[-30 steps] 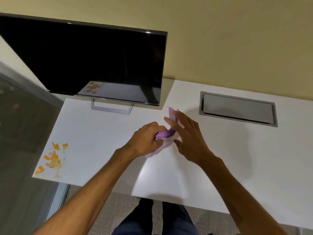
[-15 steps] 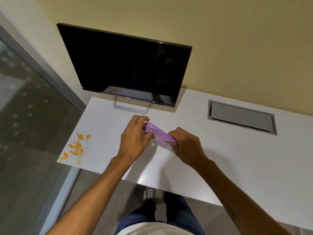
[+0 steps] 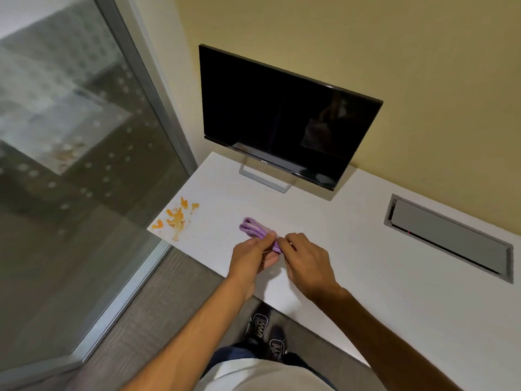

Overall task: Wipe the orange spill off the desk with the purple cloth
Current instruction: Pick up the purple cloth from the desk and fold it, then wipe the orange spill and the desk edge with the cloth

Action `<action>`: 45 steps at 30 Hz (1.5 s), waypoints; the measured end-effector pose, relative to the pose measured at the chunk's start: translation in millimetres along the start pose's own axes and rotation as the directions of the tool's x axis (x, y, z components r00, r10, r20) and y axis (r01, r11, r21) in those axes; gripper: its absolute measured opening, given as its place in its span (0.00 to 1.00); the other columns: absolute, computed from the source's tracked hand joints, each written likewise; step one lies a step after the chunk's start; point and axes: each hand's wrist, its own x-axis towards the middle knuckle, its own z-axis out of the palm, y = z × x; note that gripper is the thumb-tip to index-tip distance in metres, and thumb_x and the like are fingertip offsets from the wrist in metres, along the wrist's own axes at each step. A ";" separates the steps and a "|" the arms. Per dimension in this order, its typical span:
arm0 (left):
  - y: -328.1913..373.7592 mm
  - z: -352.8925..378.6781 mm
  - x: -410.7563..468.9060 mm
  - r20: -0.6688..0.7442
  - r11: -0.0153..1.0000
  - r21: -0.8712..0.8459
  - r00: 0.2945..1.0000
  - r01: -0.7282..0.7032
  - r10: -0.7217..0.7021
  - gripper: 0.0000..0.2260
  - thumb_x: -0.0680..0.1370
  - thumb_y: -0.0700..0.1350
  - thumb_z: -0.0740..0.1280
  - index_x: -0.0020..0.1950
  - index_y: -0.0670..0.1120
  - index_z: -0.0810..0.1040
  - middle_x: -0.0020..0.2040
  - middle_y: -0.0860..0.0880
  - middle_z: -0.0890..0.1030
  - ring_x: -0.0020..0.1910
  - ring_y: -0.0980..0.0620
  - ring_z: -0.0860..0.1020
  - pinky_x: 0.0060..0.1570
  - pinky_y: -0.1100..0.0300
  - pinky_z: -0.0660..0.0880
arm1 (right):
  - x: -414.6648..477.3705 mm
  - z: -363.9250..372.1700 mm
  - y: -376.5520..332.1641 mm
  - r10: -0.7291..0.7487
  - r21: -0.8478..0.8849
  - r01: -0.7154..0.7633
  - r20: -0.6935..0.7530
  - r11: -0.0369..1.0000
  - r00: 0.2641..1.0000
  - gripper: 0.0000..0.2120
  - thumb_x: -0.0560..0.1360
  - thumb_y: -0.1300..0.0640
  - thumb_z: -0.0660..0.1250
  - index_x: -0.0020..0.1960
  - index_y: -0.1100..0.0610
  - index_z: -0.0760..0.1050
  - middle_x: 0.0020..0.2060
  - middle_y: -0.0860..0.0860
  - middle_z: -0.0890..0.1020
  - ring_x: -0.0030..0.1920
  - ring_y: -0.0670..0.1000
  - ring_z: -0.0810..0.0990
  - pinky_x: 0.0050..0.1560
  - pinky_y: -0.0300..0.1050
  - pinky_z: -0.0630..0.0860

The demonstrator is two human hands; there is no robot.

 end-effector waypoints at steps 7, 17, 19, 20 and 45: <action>-19.3 -15.4 -21.0 -0.249 0.990 -0.102 0.966 -0.096 0.068 0.02 0.77 0.33 0.70 0.47 0.34 0.82 0.42 0.40 0.85 0.42 0.47 0.83 0.52 0.52 0.83 | -18.3 10.0 -19.7 -0.154 0.193 0.128 0.129 0.973 0.980 0.32 0.65 0.67 0.79 0.68 0.58 0.77 0.53 0.53 0.84 0.46 0.54 0.83 0.38 0.46 0.82; -17.8 -68.9 -47.1 -0.414 0.948 -0.181 0.895 -0.262 0.169 0.04 0.79 0.34 0.67 0.51 0.39 0.81 0.43 0.44 0.85 0.36 0.53 0.85 0.41 0.58 0.83 | 3.6 16.3 -70.0 -0.279 0.448 0.164 0.206 0.879 0.938 0.24 0.78 0.55 0.72 0.72 0.50 0.69 0.62 0.54 0.80 0.53 0.54 0.83 0.49 0.50 0.85; -13.7 -80.0 -49.3 -0.453 0.941 -0.166 0.870 -0.296 0.194 0.04 0.79 0.34 0.67 0.50 0.40 0.82 0.43 0.44 0.86 0.37 0.53 0.85 0.43 0.57 0.83 | 12.0 15.4 -82.5 -0.275 0.487 0.121 0.259 0.865 0.926 0.24 0.80 0.54 0.70 0.73 0.51 0.68 0.65 0.54 0.78 0.55 0.54 0.83 0.53 0.50 0.85; -11.6 -85.1 -49.8 -0.472 0.936 -0.165 0.858 -0.309 0.200 0.05 0.79 0.34 0.68 0.50 0.41 0.82 0.43 0.44 0.86 0.37 0.53 0.85 0.43 0.57 0.83 | 16.3 15.4 -89.6 -0.261 0.510 0.080 0.294 0.857 0.919 0.24 0.80 0.53 0.70 0.73 0.52 0.69 0.67 0.54 0.77 0.56 0.55 0.83 0.55 0.50 0.84; 61.6 -251.1 58.5 -0.081 0.811 0.566 0.970 -0.145 0.229 0.16 0.76 0.41 0.71 0.64 0.43 0.79 0.58 0.44 0.83 0.54 0.48 0.81 0.56 0.56 0.76 | 132.0 128.8 -175.2 0.356 0.315 -0.494 0.405 0.810 0.842 0.02 0.81 0.51 0.67 0.50 0.48 0.76 0.47 0.47 0.81 0.42 0.48 0.79 0.45 0.35 0.74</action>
